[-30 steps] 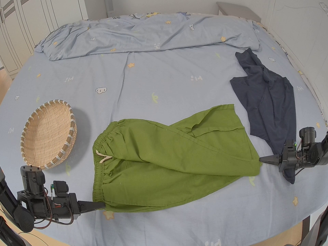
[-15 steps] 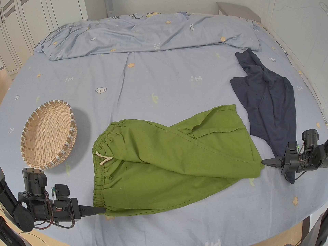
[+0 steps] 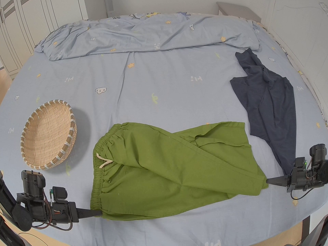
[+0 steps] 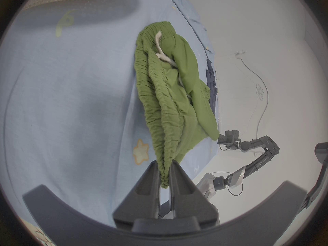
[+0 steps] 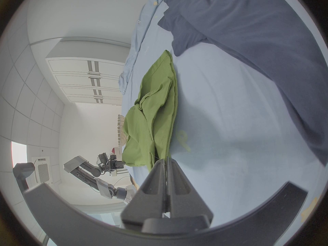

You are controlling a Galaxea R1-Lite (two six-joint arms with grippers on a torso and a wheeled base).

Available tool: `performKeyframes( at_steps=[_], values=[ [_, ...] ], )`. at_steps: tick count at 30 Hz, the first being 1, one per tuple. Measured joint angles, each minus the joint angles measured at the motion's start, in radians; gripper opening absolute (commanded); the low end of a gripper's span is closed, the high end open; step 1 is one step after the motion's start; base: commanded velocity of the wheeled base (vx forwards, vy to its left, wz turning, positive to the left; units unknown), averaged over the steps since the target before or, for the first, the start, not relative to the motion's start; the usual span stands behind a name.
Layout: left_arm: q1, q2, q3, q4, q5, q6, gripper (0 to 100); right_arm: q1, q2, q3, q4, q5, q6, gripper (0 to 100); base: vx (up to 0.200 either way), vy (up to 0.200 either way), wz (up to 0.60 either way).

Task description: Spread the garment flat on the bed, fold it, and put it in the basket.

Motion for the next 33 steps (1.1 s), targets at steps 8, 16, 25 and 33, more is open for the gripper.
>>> performKeyframes(
  at_steps=[8, 16, 25, 33],
  values=[
    [0.061, 0.004, -0.009, 0.000, 0.001, 0.003, 0, -0.028, -0.021, 0.073, -0.011, -0.037, -0.008, 0, 0.000, 0.000, 0.00],
    [0.108, 0.013, -0.032, 0.003, 0.000, 0.004, 0, -0.050, -0.025, 0.153, -0.078, -0.067, -0.007, 0, 0.000, 0.000, 0.00],
    [0.101, 0.046, -0.033, -0.001, 0.002, 0.011, 0, -0.055, -0.021, 0.244, -0.151, -0.092, -0.009, 0, 0.000, 0.000, 0.00],
    [0.100, 0.070, -0.032, -0.001, 0.001, 0.012, 0, -0.049, -0.004, 0.257, -0.156, -0.094, -0.013, 0, 0.000, 0.000, 0.00]
  ],
)
